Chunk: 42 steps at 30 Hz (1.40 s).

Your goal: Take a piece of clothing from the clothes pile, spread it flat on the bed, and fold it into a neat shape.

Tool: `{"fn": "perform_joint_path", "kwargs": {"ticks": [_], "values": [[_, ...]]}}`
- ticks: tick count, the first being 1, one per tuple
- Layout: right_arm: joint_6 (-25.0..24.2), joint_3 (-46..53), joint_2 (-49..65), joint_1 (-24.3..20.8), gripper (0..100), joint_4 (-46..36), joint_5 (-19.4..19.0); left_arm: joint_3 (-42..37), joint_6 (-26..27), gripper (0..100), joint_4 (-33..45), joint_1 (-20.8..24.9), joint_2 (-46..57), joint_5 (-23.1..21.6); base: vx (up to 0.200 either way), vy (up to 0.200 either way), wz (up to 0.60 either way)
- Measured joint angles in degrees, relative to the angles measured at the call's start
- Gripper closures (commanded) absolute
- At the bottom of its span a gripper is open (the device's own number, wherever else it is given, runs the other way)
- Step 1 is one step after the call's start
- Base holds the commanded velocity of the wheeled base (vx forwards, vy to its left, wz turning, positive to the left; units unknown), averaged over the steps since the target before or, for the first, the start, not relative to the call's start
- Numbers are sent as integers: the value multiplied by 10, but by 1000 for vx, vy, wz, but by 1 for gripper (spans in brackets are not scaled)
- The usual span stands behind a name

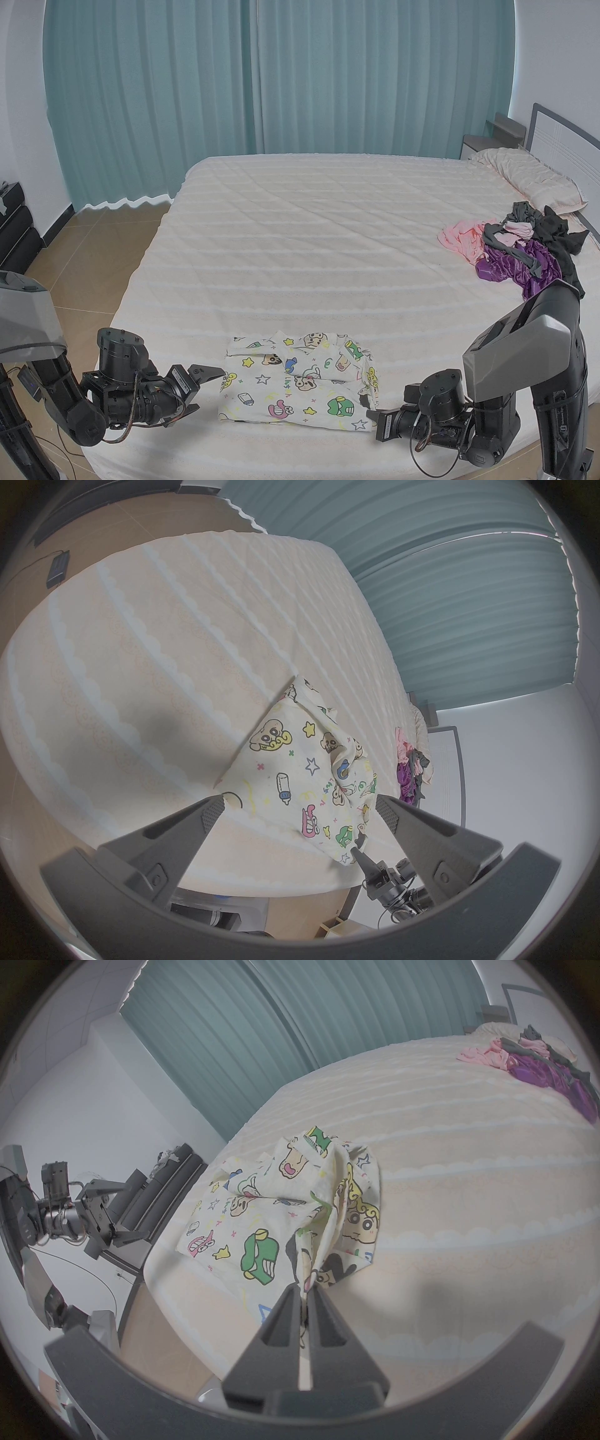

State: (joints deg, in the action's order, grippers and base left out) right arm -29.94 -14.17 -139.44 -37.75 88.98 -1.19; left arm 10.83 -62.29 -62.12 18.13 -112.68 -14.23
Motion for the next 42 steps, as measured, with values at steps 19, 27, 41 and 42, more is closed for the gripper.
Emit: {"fn": "perform_joint_path", "kwargs": {"ticks": [19, 27, 41, 42], "values": [[22, -1, 3, 0, 0, -27, 32, 1, 1, 0, 0, 1, -2, 2, 0, 0, 0], [32, -15, 23, 16, 0, -15, 30, 0, 1, 0, 0, 1, -2, 2, 0, 0, 0], [51, -261, 104, 70, 0, -295, -34, 1, 1, 0, 0, 1, -2, 1, 0, 0, 0], [57, -288, 101, 73, 0, -315, -39, 1, 1, 0, 0, 1, -3, 1, 0, 0, 0]]}}
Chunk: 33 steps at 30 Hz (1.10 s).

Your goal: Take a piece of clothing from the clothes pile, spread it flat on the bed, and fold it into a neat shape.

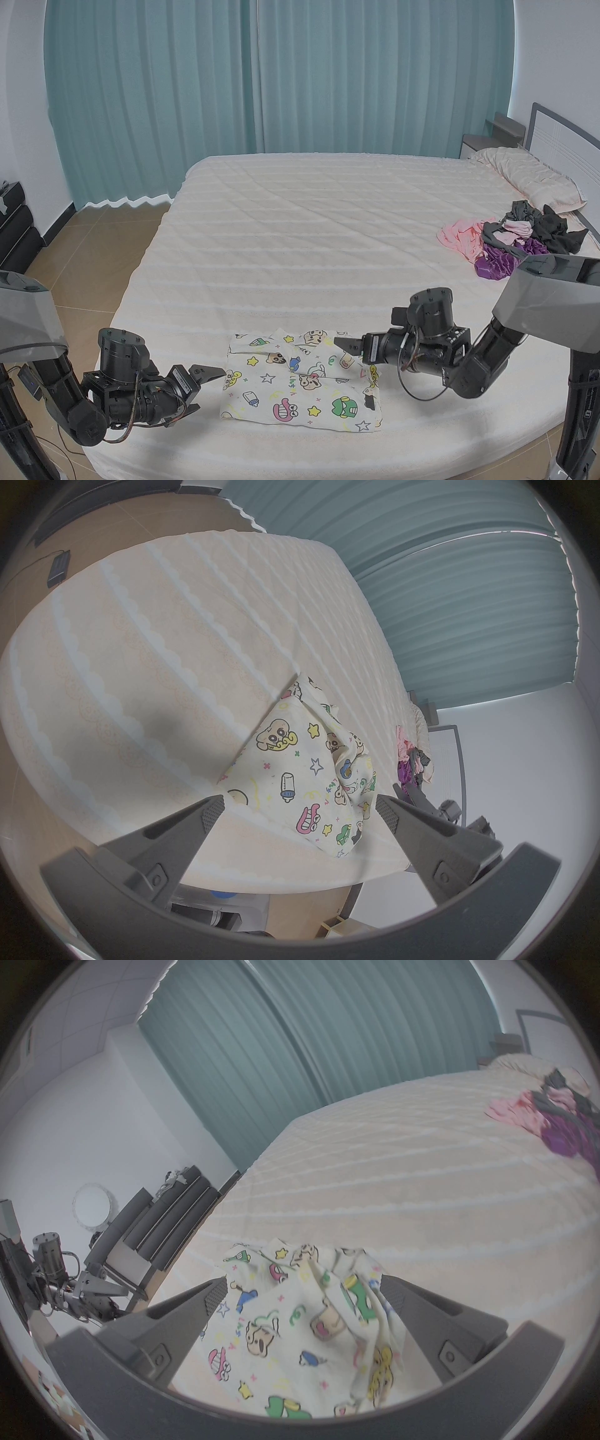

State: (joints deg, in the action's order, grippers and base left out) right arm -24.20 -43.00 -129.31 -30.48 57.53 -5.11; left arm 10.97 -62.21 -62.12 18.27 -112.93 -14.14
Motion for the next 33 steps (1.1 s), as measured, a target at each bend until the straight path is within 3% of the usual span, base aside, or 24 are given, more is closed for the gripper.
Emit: {"fn": "perform_joint_path", "kwargs": {"ticks": [7, 21, 22, 33], "values": [[78, -114, -55, 9, 0, -72, -22, 1, 0, 0, 0, 1, -2, 0, 0, 0, 0], [98, -182, -121, -7, 0, -92, -27, 0, 0, 0, 0, 4, -5, 3, 0, 0, 0], [99, -184, -124, -9, 100, -93, -27, 0, 0, 0, 0, 4, -5, 4, 0, 0, 0], [98, -189, -138, -1, 100, -98, -25, 0, 0, 0, 0, 4, -6, 4, 0, 0, 0]]}}
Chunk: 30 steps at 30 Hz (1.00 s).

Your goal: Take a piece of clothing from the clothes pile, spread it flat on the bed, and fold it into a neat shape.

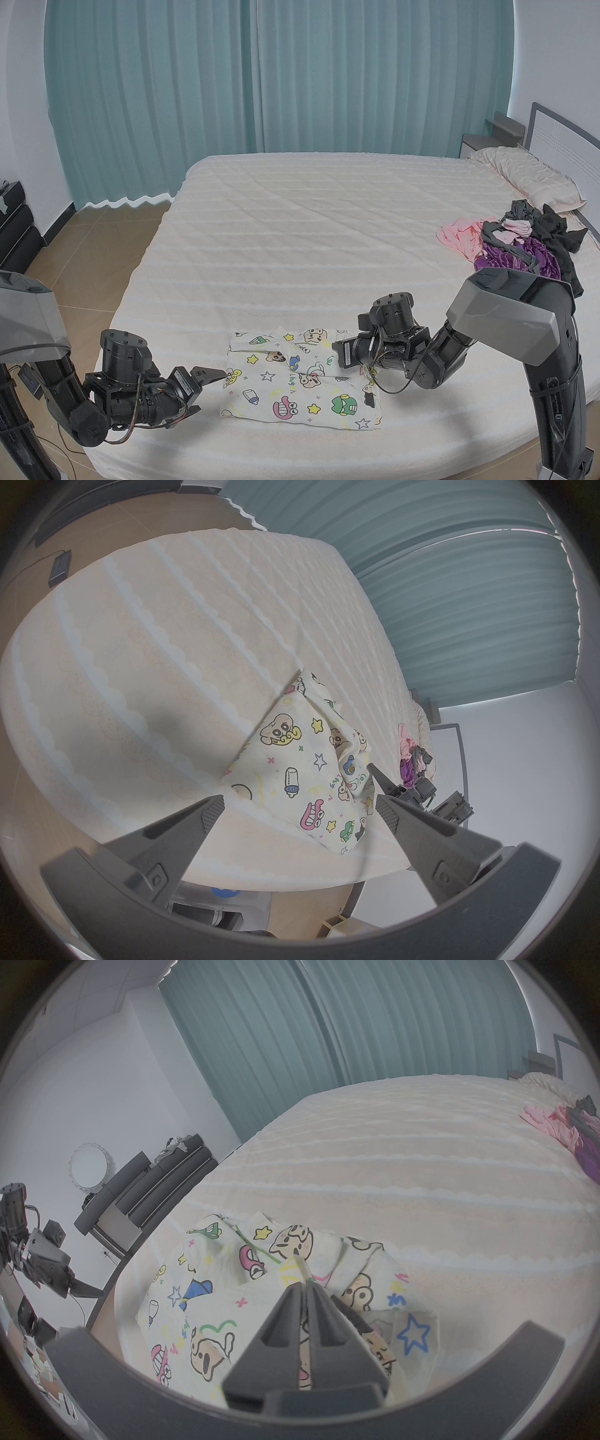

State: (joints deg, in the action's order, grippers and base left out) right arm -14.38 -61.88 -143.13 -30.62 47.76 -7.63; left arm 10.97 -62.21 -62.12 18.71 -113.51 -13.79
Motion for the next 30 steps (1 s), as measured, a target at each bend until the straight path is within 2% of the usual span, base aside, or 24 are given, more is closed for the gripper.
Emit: {"fn": "perform_joint_path", "kwargs": {"ticks": [8, 22, 27, 28, 30], "values": [[-11, 10, 11, 24, 100, 31, 0, 0, 0, 0, 0, 0, 0, 0, 0, 0, 0], [-36, 14, 31, 61, 100, 33, 3, 1, 1, 0, 0, 1, -1, 0, 0, 0, 0], [-60, 17, 31, 65, 100, 34, -16, 0, 20, 0, 0, 1, -3, 1, 0, 0, 0], [-62, 19, 32, 64, 0, 34, -26, 0, 23, 0, 0, 1, -4, 1, 0, 0, 0], [-65, 22, 31, 59, 0, 34, -40, -1, 25, 0, -5, 1, -5, 1, 0, 0, 0]]}}
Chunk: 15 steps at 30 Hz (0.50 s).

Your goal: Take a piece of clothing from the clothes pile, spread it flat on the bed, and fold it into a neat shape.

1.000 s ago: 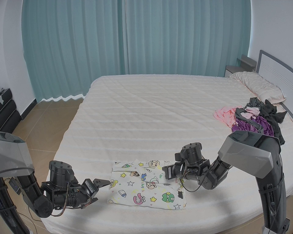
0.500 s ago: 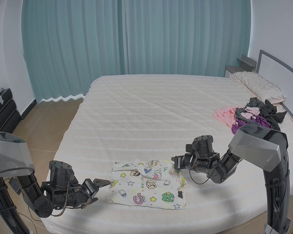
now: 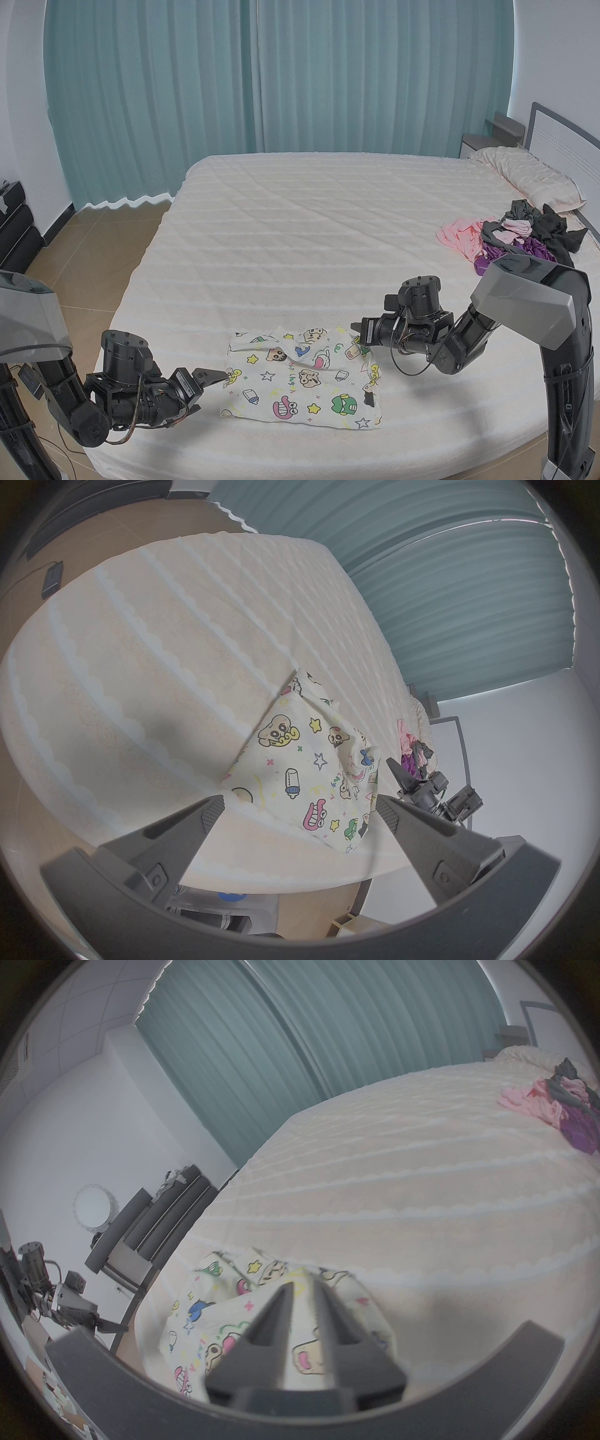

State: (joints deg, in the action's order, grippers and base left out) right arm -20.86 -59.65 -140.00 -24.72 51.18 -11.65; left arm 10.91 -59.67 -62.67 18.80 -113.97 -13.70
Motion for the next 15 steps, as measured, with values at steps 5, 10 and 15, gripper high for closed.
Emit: {"fn": "perform_joint_path", "kwargs": {"ticks": [5, 10, 15], "values": [[-1, 0, -7, -12, 0, 0, -13, -2, 1, 0, -10, 0, -4, 1, 0, 0, 0], [-1, -16, -22, -17, 0, 0, -35, -3, 1, 0, -13, 0, -7, 1, 0, 0, 0], [-1, -28, -34, -17, 0, 10, -52, -3, 1, 0, -14, 0, -9, 1, 0, 0, 0]]}}
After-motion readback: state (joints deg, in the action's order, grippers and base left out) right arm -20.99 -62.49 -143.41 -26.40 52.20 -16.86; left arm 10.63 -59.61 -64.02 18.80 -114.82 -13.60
